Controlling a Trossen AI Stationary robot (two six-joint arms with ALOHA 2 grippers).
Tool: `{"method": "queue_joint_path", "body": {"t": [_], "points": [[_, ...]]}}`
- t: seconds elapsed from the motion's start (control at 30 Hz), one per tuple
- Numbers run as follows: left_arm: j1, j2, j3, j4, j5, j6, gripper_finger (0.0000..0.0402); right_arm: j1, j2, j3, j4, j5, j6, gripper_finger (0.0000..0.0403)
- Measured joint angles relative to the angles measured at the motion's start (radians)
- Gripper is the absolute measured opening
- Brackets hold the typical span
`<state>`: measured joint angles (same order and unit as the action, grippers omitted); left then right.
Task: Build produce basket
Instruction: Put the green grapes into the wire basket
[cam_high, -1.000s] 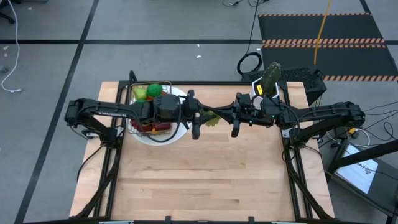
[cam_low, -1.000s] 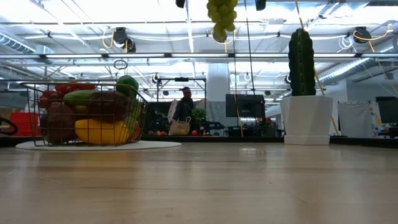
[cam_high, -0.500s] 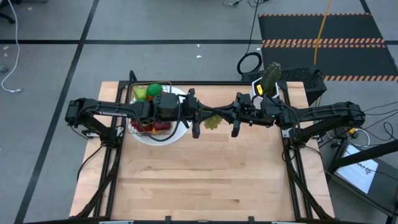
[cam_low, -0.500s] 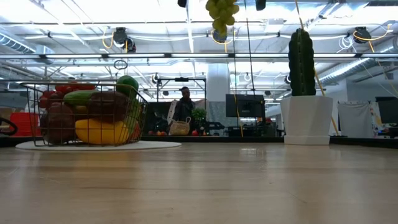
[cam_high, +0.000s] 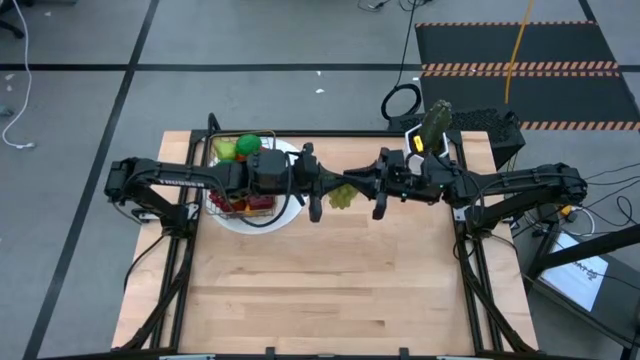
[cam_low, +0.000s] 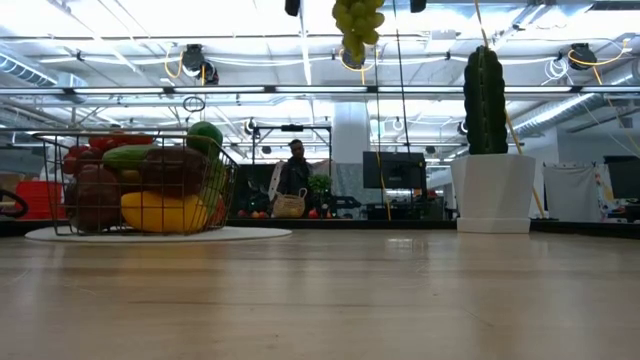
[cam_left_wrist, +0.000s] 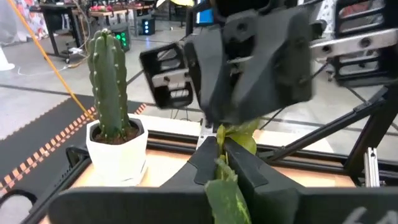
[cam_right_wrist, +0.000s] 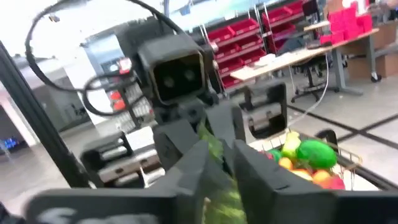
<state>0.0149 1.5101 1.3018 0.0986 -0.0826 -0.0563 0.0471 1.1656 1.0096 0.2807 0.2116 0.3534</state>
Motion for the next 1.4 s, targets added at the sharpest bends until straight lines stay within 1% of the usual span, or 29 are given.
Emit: {"method": "queue_joint_path", "body": {"t": [0.13, 0.2, 0.27, 0.33, 0.43, 0.53, 0.63, 0.7, 0.8, 0.9, 1.0, 1.13, 1.3, 1.4], "points": [[0.016, -0.016, 0.000, -0.002, -0.001, -0.088, 0.0007, 0.000, -0.011, 0.000, 0.062, 0.024, -0.003, 0.0112], [0.027, -0.041, 0.000, -0.002, -0.011, -0.164, 0.0012, -0.004, -0.025, 0.001, 0.106, 0.026, -0.012, 0.0145], [0.040, -0.071, 0.000, -0.007, -0.015, -0.242, 0.0018, -0.010, -0.050, 0.000, 0.110, 0.027, -0.027, 0.0175], [0.050, -0.099, 0.002, -0.015, -0.016, -0.321, 0.0019, -0.020, -0.073, 0.000, 0.106, 0.027, -0.043, 0.0198], [0.074, -0.141, 0.002, -0.045, -0.007, -0.453, 0.0008, -0.034, -0.106, 0.000, 0.101, 0.027, -0.072, 0.0219], [0.100, -0.187, 0.002, -0.079, -0.003, -0.579, 0.0009, -0.046, -0.134, 0.000, 0.096, 0.034, -0.099, 0.0227], [0.124, -0.235, 0.002, -0.134, -0.003, -0.701, 0.0019, -0.047, -0.154, 0.000, 0.065, 0.063, -0.127, 0.0227], [0.140, -0.257, 0.002, -0.141, -0.001, -0.795, 0.0021, -0.047, -0.167, 0.000, 0.034, 0.078, -0.148, 0.0225], [0.169, -0.299, 0.002, -0.180, 0.014, -0.917, 0.0013, -0.047, -0.177, 0.000, -0.008, 0.079, -0.160, 0.0223], [0.194, -0.334, 0.002, -0.208, 0.044, -0.990, 0.0007, -0.047, -0.178, 0.000, -0.048, 0.079, -0.160, 0.0223], [0.210, -0.357, 0.002, -0.230, 0.067, -1.032, 0.0018, -0.043, -0.179, 0.000, -0.075, 0.077, -0.160, 0.0222], [0.234, -0.380, 0.002, -0.268, 0.081, -1.043, 0.0026, -0.039, -0.178, 0.000, -0.114, 0.075, -0.158, 0.0222], [0.249, -0.383, 0.002, -0.304, 0.083, -1.000, 0.0008, -0.039, -0.178, 0.000, -0.135, 0.075, -0.158, 0.0222], [0.254, -0.386, 0.002, -0.299, 0.085, -0.949, 0.0009, -0.039, -0.178, 0.000, -0.135, 0.075, -0.158, 0.0222]]}}
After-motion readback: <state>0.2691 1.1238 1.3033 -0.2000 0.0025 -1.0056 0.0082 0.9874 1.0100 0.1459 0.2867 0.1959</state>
